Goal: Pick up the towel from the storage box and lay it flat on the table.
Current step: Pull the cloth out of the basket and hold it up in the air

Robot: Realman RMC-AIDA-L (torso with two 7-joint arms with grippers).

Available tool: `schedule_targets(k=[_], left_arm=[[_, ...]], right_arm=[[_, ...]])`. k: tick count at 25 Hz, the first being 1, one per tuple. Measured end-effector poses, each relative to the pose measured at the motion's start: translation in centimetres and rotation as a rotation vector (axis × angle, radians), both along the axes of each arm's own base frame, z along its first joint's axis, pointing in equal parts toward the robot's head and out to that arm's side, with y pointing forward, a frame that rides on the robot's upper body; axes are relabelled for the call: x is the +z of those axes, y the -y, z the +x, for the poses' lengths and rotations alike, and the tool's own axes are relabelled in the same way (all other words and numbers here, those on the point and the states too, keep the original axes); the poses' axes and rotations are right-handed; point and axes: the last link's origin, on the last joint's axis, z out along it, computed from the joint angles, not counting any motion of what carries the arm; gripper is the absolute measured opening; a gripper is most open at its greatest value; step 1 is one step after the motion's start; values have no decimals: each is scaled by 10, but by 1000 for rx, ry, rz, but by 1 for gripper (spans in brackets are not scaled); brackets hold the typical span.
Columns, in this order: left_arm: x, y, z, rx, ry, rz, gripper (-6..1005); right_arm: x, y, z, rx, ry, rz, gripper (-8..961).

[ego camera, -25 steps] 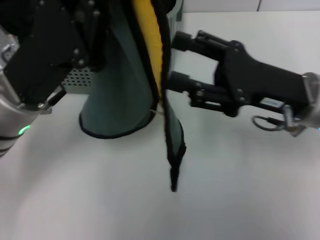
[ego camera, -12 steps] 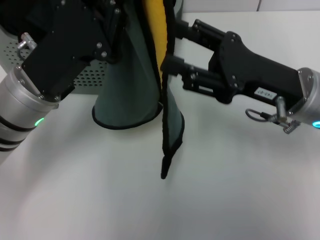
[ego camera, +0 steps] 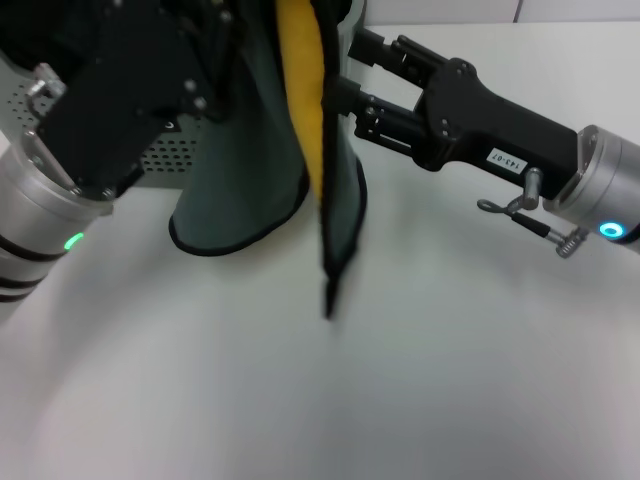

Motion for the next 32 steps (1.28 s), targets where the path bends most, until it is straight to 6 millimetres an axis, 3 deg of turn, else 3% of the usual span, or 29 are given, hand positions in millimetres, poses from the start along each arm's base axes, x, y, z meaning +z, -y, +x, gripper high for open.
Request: schedule_targets(k=[10,15,24,32], left_arm=[[8,-4,-4,45,35,73,8],[3,-4,-2,44,6,107,8],[-3,-7,3,64,-3,153,9],[-1,-6,1,78,2,172,8]], right_arm=[[-12,13,3,23,31,-50,727],[-16,15,-8,41,34,-43,727],[-41,7,-30,-20,167,15,727],[-47,8,-16,-99,215,26,726]])
